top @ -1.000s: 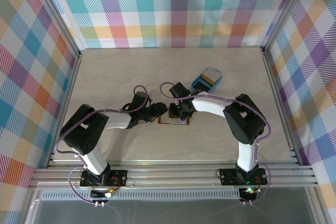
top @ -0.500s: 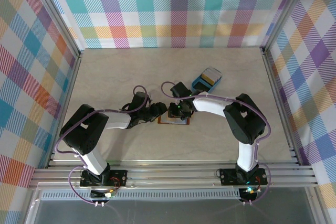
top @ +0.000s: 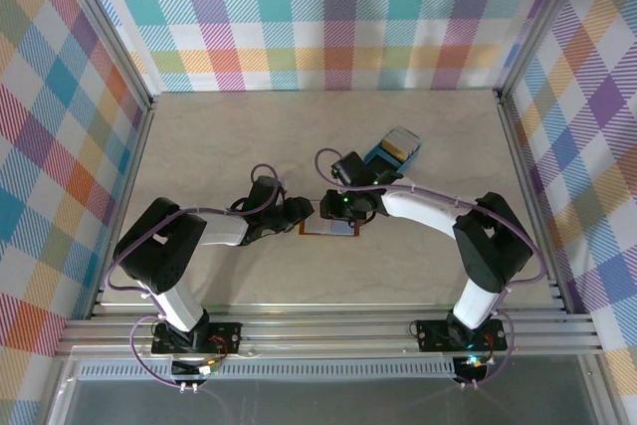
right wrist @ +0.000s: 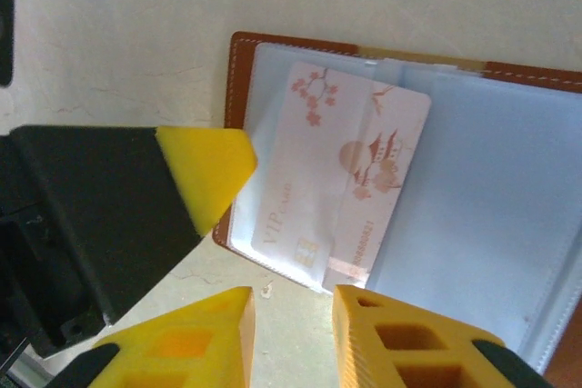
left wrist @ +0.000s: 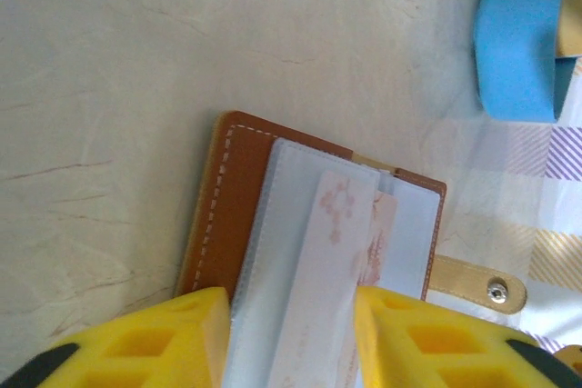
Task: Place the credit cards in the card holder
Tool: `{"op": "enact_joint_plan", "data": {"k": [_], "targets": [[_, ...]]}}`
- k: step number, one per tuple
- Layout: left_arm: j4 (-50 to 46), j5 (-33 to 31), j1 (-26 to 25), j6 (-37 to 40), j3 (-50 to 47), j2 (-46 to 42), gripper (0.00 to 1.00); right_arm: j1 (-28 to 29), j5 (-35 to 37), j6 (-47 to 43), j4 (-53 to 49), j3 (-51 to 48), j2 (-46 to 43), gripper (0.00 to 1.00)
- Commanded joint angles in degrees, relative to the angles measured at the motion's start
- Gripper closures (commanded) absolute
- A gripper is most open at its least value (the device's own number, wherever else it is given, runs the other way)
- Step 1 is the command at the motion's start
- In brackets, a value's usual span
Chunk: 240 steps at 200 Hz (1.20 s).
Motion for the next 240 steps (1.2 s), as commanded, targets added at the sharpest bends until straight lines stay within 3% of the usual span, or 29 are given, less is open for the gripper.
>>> {"op": "enact_joint_plan", "data": {"k": [1,116,240], "targets": [[-8.3,-2.0,0.1,0.1,-2.6,2.4,0.66,-0.9,0.9,1.2,-0.9,-0.5,0.8,0.73],[-7.9,-1.7,0.3,0.4,-2.9,3.3,0.82,-0.6,1.8,-0.2,-3.3,5.8,9.6,0.74],[-7.4,-1.5,0.5,0.5,-3.3,3.1,0.82,-0.5,0.2,0.2,-2.4,6.8,11.7,0.73]]}}
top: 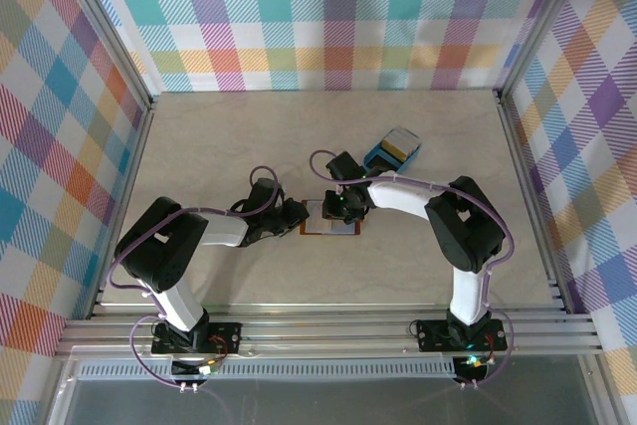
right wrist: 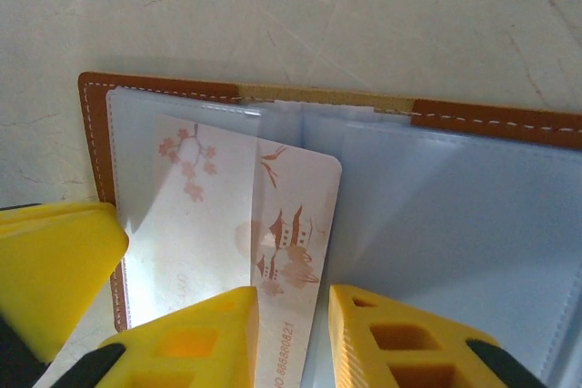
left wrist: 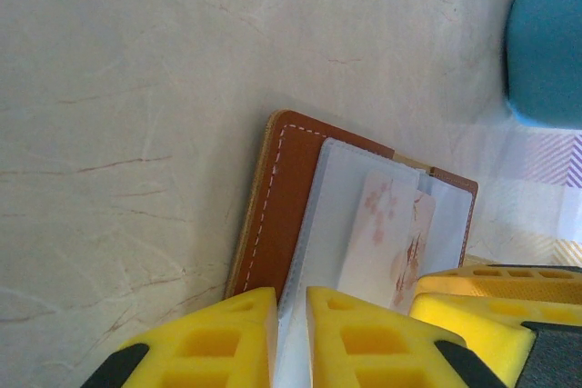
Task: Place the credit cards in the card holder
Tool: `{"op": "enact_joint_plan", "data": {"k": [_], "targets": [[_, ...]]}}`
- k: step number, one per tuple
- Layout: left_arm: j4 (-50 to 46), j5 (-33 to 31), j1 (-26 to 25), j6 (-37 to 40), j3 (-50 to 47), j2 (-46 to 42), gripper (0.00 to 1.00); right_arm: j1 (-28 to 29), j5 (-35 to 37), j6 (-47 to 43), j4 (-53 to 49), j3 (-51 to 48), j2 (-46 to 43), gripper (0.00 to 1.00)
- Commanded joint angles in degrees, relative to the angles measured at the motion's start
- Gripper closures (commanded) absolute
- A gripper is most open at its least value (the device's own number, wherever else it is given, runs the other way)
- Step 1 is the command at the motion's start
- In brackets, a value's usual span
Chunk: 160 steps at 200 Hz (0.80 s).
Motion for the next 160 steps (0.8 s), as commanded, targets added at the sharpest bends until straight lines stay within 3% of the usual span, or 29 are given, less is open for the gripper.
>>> {"op": "enact_joint_plan", "data": {"k": [1,160], "targets": [[-7.4,-0.5,0.4,0.5,-2.5,2.6,0.82,0.3,-1.4,-0.2,-0.7,1.8,1.2,0.73],[-5.8,0.1,0.4,0.2,-2.8,3.2,0.82,0.9,-7.5,1.9,4.0,2.2,2.5,0.74]]}}
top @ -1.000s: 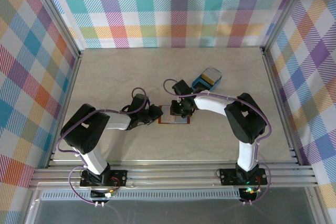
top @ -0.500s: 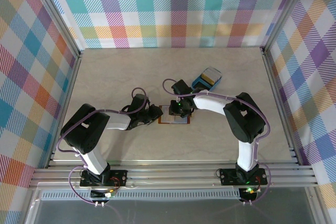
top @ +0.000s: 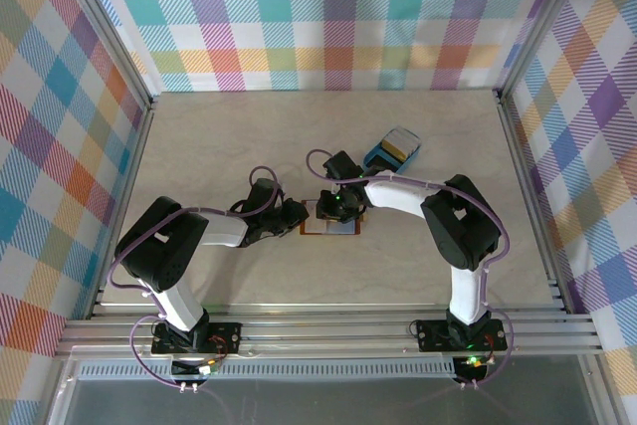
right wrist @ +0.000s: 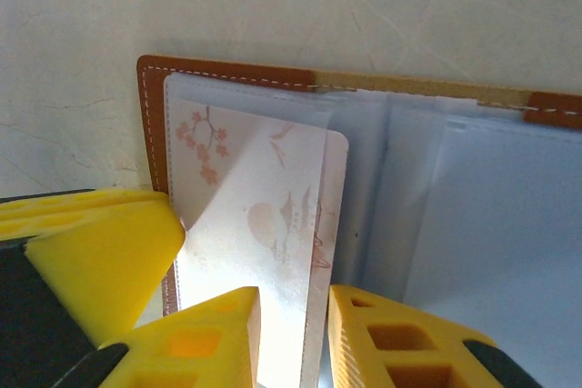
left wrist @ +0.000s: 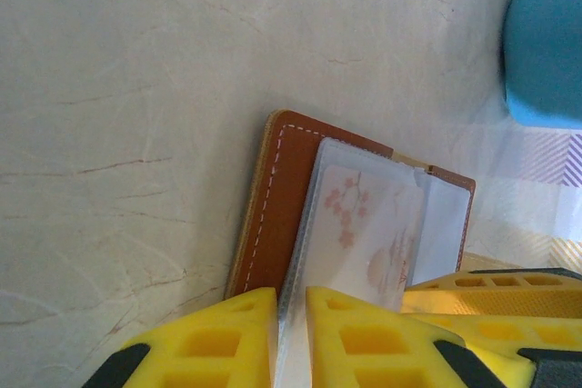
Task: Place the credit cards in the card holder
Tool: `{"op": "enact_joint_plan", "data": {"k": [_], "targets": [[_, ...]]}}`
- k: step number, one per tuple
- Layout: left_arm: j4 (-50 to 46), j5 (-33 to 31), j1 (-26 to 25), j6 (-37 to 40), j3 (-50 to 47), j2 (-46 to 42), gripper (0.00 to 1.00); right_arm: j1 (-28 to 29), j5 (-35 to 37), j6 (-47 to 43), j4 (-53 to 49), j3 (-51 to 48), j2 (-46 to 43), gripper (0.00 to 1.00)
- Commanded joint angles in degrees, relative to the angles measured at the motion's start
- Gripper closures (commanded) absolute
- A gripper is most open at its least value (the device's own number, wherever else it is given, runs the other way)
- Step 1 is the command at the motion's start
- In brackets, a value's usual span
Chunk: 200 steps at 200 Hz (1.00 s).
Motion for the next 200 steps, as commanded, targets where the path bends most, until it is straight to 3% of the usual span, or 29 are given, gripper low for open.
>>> {"op": "enact_joint_plan", "data": {"k": [1,42,106,135,200], "targets": [[-6.8,-0.5,0.1,0.2,-2.5,3.0,0.82,0.4,-2.7,1.3,2.5,0.9,0.9,0.74],[-6.9,-0.6,0.1,0.2,-2.6,2.9,0.82,0.4,-2.8,1.2,1.9,0.9,0.4,0.73],[-6.5,-0.6,0.4,0.3,-3.4,2.5,0.82,-1.6,6.1,-1.3,-6.5,-2.3,-8.7,0.51],[-5.4,0.0,0.5,0.4,-3.6,2.9,0.82,-2.2,10.0,-2.6,-8.7,-2.6,-9.7,0.48],[-5.6,-0.4,0.5,0.3,-3.5,2.7,0.82,-2.2,11.0,-4.4,-10.3,0.5,-6.3,0.48]]}}
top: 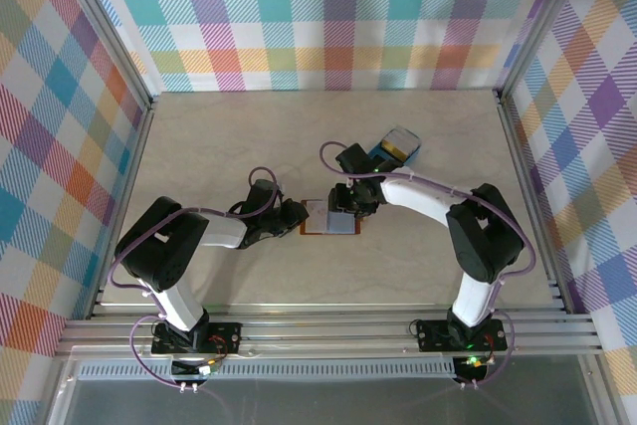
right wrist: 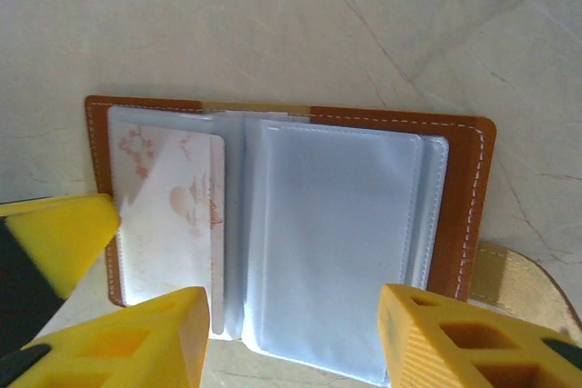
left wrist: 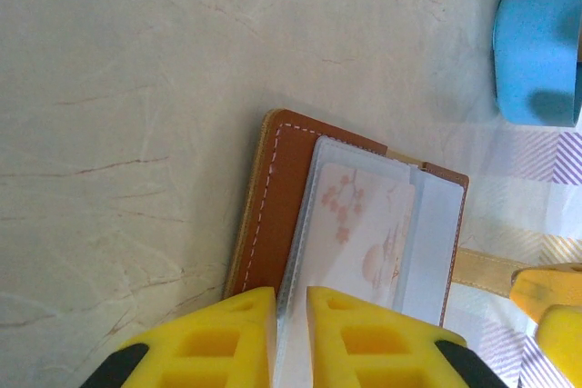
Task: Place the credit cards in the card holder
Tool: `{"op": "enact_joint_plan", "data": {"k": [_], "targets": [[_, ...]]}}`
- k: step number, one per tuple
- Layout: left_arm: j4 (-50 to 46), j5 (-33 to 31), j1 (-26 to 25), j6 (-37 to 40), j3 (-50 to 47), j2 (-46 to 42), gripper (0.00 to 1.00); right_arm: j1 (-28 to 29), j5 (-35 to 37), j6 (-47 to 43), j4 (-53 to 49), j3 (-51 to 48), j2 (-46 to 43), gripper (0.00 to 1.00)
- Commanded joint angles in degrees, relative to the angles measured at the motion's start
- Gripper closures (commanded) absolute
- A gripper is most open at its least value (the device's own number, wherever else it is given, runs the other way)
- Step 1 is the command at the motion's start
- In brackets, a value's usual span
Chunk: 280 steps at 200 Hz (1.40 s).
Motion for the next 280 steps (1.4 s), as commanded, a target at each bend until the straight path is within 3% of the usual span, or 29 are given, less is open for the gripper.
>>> {"op": "enact_joint_plan", "data": {"k": [1,280], "targets": [[-7.9,-0.9,0.3,0.3,-2.4,2.6,0.82,0.1,1.3,-1.4,-2.3,1.8,1.4,0.48],[-8.8,-1.5,0.3,0.2,-2.2,3.2,0.82,-0.8,-1.1,-0.7,-3.0,5.4,8.6,0.47]]}}
